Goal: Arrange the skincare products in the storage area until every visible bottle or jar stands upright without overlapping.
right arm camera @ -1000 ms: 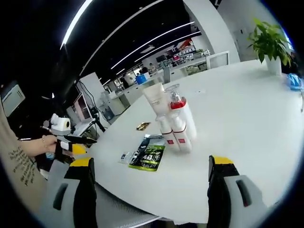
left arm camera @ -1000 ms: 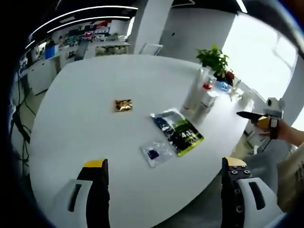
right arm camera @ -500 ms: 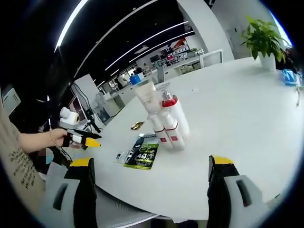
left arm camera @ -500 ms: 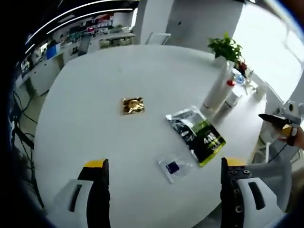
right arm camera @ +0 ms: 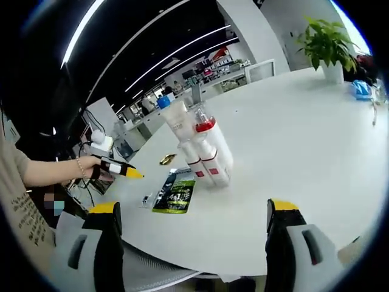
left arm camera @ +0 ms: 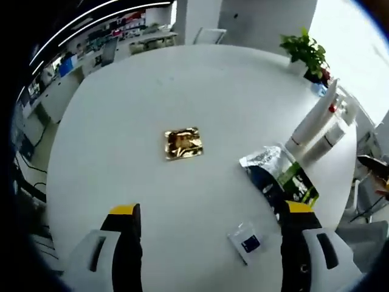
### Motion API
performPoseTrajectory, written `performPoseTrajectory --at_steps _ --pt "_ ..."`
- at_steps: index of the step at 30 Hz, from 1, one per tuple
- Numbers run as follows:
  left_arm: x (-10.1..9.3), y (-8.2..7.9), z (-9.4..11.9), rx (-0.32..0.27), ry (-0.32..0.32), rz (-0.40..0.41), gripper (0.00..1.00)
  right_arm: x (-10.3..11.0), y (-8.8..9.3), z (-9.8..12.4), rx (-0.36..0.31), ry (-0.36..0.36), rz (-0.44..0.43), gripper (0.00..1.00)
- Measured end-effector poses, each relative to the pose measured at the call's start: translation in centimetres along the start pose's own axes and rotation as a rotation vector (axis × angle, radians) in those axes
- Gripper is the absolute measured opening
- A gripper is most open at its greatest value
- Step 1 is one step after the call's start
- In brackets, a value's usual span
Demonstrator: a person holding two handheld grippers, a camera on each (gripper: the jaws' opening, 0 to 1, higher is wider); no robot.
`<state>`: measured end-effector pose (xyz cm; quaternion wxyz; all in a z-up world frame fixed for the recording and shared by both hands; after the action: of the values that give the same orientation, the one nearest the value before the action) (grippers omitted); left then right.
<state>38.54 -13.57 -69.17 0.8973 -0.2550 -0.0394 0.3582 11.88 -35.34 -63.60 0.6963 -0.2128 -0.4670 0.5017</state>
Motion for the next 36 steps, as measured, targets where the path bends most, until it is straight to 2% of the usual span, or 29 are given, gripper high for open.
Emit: performPoseTrajectory --at_steps 11,18,25,36 --pt "1.8 -1.9 -3.1 0.063 -0.048 0.014 0.87 -0.4 1.3 -0.1 0.022 0.024 -0.034 1.00" --pt "3.2 -4.2 -4.9 0.046 -0.079 0.074 0.78 -0.9 1.3 -0.2 0.026 0.037 -0.041 1.00" --pt "3.3 -6.1 -6.6 0.058 -0.108 0.047 0.74 -1.3 1.4 -0.2 0.032 0.050 -0.053 1.00" --pt "3.7 -6.8 -8.2 0.108 -0.138 0.023 0.62 -1.7 1.5 0.0 0.039 0.064 -0.054 1.00"
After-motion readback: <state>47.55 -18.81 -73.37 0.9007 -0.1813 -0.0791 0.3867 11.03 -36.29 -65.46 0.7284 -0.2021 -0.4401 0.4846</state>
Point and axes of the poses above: the point that each gripper's makers call its tool centre point, and the gripper's own axes: z roughly backward along the fingers, x roughly to its left, y roughly out of its underside, the point moved 1 cm from there along z, roughly backward along the fingers, and after that the axes turned 5 degrees about x, right-handed, at the moved point
